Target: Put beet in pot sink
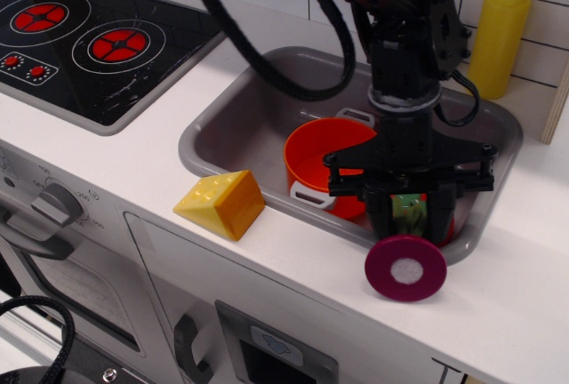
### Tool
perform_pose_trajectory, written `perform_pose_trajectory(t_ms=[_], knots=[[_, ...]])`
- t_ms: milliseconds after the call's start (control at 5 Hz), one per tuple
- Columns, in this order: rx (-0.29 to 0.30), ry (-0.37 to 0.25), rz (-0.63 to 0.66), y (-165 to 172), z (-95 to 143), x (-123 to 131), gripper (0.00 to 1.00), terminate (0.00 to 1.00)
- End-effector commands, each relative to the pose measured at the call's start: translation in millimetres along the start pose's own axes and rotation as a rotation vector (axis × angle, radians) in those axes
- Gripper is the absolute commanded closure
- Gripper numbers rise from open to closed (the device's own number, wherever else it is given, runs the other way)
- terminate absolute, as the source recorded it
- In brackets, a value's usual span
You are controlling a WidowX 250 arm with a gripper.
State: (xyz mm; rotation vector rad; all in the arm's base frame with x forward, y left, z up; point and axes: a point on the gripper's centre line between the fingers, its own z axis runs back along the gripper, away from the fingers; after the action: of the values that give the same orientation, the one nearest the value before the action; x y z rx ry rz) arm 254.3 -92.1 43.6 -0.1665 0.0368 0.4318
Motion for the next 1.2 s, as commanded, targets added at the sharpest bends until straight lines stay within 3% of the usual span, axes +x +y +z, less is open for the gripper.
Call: perform_pose_trajectory(t_ms=[0,400,600,800,1000], knots=[[-0.012,-0.087,-0.018,-3.4,17.2,9.4,1.0,0.0],[-0.126,-0.358,0.036,-3.4,77.7,33.7,1.0,0.0],[-0.148,-0.474,0.08,7.0,103.4,56.0,1.0,0.0],[-0.113,-0.574,0.075,30.0,105.2,81.1,1.0,0.0],[-0.064,-0.584,0.086,56.4,96.5,103.0,1.0,0.0]])
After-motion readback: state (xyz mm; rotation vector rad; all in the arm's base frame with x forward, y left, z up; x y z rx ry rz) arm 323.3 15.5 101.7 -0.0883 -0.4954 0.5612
